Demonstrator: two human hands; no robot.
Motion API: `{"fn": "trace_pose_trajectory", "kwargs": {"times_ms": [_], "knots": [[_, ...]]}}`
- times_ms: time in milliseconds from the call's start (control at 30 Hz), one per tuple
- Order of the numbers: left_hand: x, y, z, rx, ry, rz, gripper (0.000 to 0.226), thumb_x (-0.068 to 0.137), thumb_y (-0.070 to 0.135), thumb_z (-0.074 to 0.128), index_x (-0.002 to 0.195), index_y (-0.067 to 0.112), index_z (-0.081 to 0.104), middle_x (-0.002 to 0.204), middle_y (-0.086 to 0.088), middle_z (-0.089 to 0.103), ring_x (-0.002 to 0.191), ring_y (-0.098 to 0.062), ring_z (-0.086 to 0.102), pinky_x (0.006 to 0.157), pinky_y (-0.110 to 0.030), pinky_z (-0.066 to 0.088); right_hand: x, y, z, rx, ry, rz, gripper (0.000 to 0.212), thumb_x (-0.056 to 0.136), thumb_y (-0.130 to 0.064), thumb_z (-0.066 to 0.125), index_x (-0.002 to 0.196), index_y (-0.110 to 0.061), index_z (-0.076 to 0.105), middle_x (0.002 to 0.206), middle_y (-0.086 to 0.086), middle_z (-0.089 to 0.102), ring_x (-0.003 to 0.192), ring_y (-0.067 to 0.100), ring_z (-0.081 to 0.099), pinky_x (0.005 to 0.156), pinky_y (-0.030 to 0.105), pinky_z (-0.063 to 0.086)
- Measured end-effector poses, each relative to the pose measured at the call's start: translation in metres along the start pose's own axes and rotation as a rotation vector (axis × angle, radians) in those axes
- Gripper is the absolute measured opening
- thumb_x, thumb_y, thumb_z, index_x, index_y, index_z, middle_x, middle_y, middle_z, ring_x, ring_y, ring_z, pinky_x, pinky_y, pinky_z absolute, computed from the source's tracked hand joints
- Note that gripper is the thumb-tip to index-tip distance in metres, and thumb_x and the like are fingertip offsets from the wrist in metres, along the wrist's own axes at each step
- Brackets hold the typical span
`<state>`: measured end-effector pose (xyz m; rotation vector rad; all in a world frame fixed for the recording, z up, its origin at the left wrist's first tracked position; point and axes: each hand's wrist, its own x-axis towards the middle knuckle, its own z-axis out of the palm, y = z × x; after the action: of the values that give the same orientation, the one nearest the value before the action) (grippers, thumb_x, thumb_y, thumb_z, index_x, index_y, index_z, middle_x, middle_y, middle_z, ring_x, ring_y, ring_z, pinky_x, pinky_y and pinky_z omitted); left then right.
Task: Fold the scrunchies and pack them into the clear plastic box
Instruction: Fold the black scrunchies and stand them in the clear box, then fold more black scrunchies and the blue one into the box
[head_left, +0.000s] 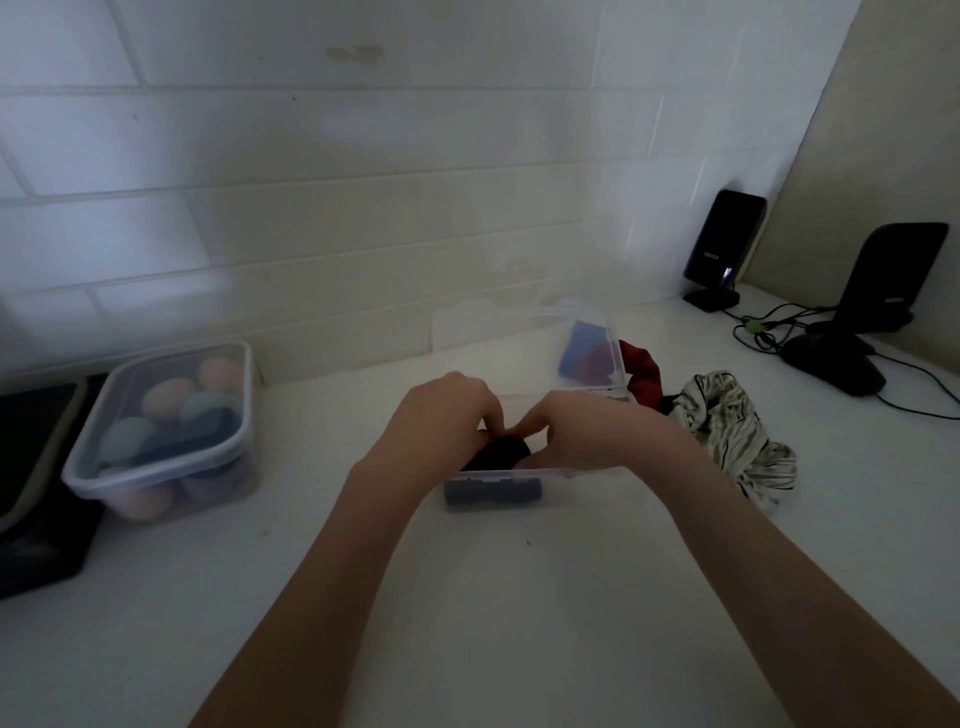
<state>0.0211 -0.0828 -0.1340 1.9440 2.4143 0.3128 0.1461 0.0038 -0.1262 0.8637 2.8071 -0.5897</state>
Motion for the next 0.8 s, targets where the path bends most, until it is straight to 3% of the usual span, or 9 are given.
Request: {"fn": "trace_pose_trajectory", "kwargs": {"times_ms": [133,267,400,467,500,567,633,667,800], "knots": [[0.001,0.003,-0.001,0.03,-0.042,0.001,0.017,0.083,0.023,0.059,0.09,0.028,0.074,0.088,-0.001,0.072,0.077,-0.021,0.064,0.067,-0.028,0.049,0.002,0.001,-0.001,-0.06,-0.012,-0.03,0.039,0.086,-0.032,0.062,0.125,-0.03,0.059,0.091,-0.005,0.063,0.067,0.009,0.049,0.053,0.017,0.035],[0.003,0.006,-0.002,0.033,-0.097,0.003,0.019,0.085,0.021,0.056,0.092,0.025,0.074,0.091,-0.003,0.071,0.079,-0.022,0.065,0.072,-0.029,0.052,0.006,0.004,0.001,-0.047,-0.022,-0.034,0.041,0.086,-0.034,0.062,0.126,-0.031,0.058,0.119,-0.004,0.065,0.081,0.01,0.051,0.072,0.023,0.038],[0.001,0.004,-0.001,0.013,-0.104,0.001,0.022,0.089,0.017,0.054,0.101,0.025,0.071,0.103,-0.005,0.069,0.086,-0.023,0.064,0.081,-0.033,0.053,-0.008,0.018,-0.022,0.098,-0.025,0.028,0.031,0.077,-0.038,0.072,0.107,-0.033,0.064,0.078,-0.018,0.054,0.061,0.0,0.051,0.066,0.021,0.044],[0.0,0.003,0.0,-0.01,-0.101,-0.003,0.026,0.09,0.012,0.051,0.105,0.023,0.07,0.11,-0.006,0.066,0.093,-0.025,0.064,0.086,-0.034,0.051,-0.016,0.034,-0.043,0.243,0.258,0.07,0.011,0.074,-0.031,0.076,0.078,-0.029,0.066,0.062,-0.013,0.056,0.048,0.0,0.054,0.048,0.012,0.043],[-0.001,0.002,-0.001,-0.015,-0.1,-0.004,0.028,0.09,0.009,0.05,0.106,0.023,0.069,0.113,-0.007,0.065,0.095,-0.025,0.063,0.087,-0.034,0.05,-0.019,0.045,-0.052,0.268,0.466,0.095,0.014,0.075,-0.026,0.075,0.069,-0.027,0.062,0.059,-0.01,0.057,0.049,0.002,0.055,0.044,0.013,0.041],[-0.001,0.002,-0.001,-0.005,-0.101,-0.007,0.032,0.09,0.005,0.049,0.108,0.023,0.068,0.117,-0.007,0.063,0.1,-0.025,0.062,0.09,-0.035,0.049,-0.022,0.065,-0.059,0.263,0.862,0.154,0.012,0.081,-0.02,0.067,0.073,-0.022,0.059,0.062,-0.006,0.056,0.054,0.008,0.053,0.046,0.02,0.037],[0.0,0.002,-0.002,0.01,-0.099,-0.012,0.033,0.09,0.005,0.048,0.109,0.023,0.068,0.12,-0.006,0.062,0.105,-0.025,0.059,0.092,-0.036,0.048,-0.021,0.081,-0.055,0.217,1.037,0.199,0.005,0.087,-0.015,0.057,0.091,-0.013,0.059,0.07,0.0,0.058,0.06,0.013,0.051,0.053,0.024,0.038],[0.001,0.002,-0.003,0.013,-0.095,-0.012,0.033,0.089,0.005,0.048,0.11,0.022,0.067,0.121,-0.005,0.061,0.107,-0.024,0.058,0.093,-0.036,0.047,-0.018,0.09,-0.051,0.18,0.992,0.241,0.012,0.089,-0.014,0.054,0.1,-0.011,0.06,0.079,0.003,0.061,0.067,0.016,0.054,0.06,0.026,0.041],[-0.002,0.0,-0.004,-0.028,0.017,0.027,0.033,0.085,0.001,0.047,0.099,0.018,0.071,0.117,-0.002,0.064,0.109,-0.02,0.056,0.093,-0.037,0.046,-0.011,0.12,-0.036,0.024,0.498,0.419,0.027,0.088,-0.022,0.059,0.115,-0.017,0.061,0.113,0.007,0.065,0.104,0.025,0.058,0.094,0.045,0.046]]}}
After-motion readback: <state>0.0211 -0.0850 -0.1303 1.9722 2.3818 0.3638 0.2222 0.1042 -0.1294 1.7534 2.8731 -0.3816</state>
